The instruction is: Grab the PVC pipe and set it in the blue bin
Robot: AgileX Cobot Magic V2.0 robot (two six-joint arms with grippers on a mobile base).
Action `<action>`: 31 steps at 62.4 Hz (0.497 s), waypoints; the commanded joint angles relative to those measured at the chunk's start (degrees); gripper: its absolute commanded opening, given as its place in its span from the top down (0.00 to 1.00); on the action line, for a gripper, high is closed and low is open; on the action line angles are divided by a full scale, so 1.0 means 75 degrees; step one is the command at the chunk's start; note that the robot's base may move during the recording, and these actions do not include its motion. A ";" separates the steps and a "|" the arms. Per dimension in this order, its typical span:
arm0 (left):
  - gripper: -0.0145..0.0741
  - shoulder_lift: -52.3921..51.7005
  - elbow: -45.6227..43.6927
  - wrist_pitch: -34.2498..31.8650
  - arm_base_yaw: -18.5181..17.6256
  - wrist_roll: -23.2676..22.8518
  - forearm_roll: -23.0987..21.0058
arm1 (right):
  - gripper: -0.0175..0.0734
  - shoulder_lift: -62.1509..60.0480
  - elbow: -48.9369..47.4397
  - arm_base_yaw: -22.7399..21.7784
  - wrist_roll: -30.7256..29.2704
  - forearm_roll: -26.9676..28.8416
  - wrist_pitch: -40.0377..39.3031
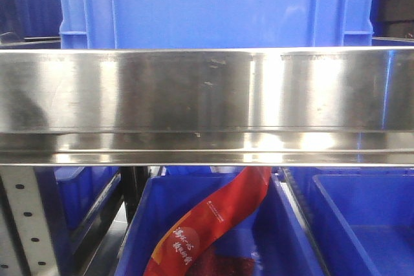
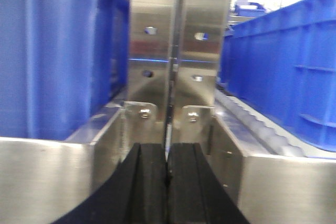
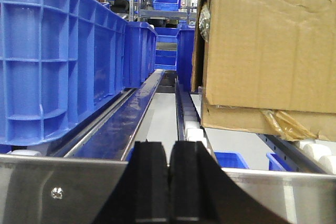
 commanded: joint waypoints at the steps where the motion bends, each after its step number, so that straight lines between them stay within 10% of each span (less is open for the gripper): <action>1: 0.96 -0.0034 -0.0017 -0.0144 -0.0195 0.0041 -0.0030 | 0.99 -0.0021 0.0000 -0.0051 -0.0063 -0.0023 -0.0128; 31: 0.96 -0.0034 -0.0017 -0.0144 -0.0290 0.0041 -0.0030 | 0.99 -0.0021 0.0000 -0.0051 -0.0063 -0.0023 -0.0128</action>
